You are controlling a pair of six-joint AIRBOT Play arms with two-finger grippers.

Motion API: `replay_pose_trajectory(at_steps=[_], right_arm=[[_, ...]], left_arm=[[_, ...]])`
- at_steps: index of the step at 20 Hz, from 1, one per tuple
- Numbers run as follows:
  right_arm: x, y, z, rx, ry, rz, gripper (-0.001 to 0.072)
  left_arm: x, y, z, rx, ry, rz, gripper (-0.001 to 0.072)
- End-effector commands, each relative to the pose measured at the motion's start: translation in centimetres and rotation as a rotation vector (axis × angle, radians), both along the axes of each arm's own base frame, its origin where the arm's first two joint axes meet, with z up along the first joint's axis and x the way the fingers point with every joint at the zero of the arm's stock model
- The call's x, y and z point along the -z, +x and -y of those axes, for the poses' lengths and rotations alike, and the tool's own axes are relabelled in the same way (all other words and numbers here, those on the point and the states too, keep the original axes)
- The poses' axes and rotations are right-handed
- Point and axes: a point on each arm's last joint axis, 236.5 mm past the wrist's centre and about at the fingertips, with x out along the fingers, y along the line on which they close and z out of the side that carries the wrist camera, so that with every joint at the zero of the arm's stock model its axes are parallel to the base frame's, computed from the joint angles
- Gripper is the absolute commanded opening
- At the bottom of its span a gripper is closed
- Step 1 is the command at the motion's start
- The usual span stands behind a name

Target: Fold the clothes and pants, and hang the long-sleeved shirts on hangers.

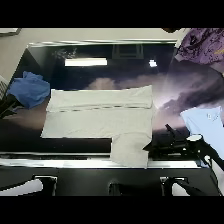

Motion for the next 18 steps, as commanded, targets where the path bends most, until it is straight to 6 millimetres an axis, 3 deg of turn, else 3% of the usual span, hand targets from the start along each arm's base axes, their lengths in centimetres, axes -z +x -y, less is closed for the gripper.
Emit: replay_pose_trajectory(at_steps=[1,4,7,12,18], right_arm=[[1.1,0.0,-0.8,-0.044,-0.050,0.017,0.0030],[0.7,-0.2,-1.0,-0.055,-0.033,0.008,0.0028],[0.2,-0.6,-1.4,-0.068,-0.009,-0.010,0.0028],[0.1,-0.5,-1.5,-0.056,-0.006,-0.017,0.0028],[0.0,-0.5,-1.5,-0.053,-0.001,-0.018,0.0028]], left_arm=[[0.4,-0.3,-0.1,-0.018,-0.008,-0.010,0.0577],[2.7,-1.6,-0.1,-0.046,-0.095,-0.001,0.0572],[5.8,-3.5,1.3,-0.076,-0.271,0.015,0.0572],[10.7,-7.3,3.1,-0.103,-0.363,-0.075,0.0570],[13.4,-8.9,5.9,-0.065,-0.431,-0.167,0.0570]])
